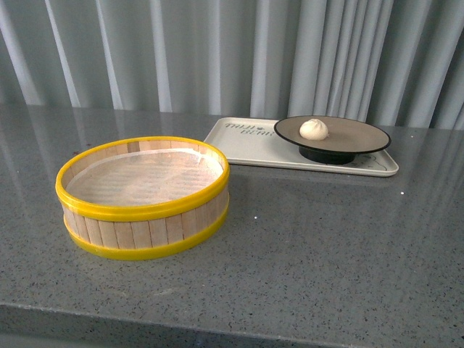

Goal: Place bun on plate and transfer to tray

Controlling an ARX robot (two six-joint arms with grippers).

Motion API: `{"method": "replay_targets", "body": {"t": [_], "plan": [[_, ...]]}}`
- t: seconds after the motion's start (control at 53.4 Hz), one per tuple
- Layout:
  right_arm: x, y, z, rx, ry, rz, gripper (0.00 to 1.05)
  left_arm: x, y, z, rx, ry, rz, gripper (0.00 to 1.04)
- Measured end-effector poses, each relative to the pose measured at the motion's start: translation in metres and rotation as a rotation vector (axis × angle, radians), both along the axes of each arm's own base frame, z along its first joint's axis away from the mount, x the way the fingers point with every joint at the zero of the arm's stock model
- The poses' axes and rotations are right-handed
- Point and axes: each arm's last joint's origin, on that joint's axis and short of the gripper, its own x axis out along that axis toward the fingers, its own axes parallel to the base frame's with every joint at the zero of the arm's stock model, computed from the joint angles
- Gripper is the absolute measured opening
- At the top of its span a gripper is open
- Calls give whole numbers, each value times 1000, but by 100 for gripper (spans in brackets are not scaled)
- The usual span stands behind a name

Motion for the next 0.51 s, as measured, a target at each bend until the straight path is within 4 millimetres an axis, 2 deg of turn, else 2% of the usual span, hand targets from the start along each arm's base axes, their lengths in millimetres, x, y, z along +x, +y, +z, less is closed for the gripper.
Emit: {"method": "replay_targets", "body": {"t": [0.505], "plan": [[0,0,0,0,0,0,96,0,0,0,0,0,0,98]]}}
